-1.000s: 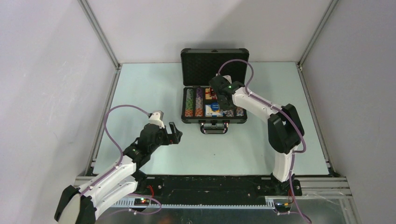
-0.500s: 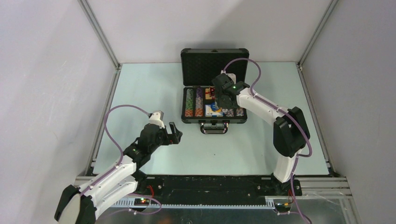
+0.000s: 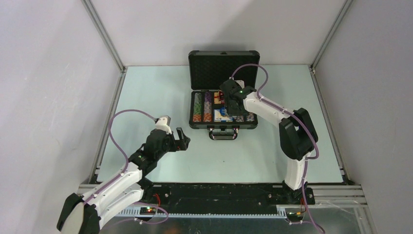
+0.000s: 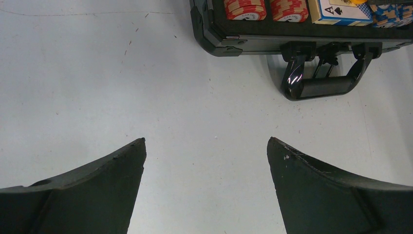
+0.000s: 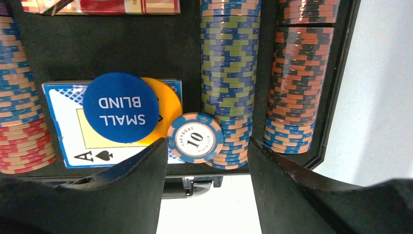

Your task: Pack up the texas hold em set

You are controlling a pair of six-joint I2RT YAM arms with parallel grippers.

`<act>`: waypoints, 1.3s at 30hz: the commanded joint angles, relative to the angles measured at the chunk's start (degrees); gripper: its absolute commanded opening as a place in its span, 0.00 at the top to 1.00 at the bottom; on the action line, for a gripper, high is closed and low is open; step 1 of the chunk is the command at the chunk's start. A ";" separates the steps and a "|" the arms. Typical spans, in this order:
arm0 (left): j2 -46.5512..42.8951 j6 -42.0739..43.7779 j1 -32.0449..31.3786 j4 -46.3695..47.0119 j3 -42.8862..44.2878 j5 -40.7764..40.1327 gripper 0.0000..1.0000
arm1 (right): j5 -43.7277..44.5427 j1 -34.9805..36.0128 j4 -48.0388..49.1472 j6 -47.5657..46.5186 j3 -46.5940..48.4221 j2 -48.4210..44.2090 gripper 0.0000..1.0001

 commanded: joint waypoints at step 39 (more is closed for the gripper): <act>0.49 1.15 0.33 1.43 0.70 -0.21 0.02 | -0.35 -2.17 2.04 -1.61 -3.58 -1.53 0.78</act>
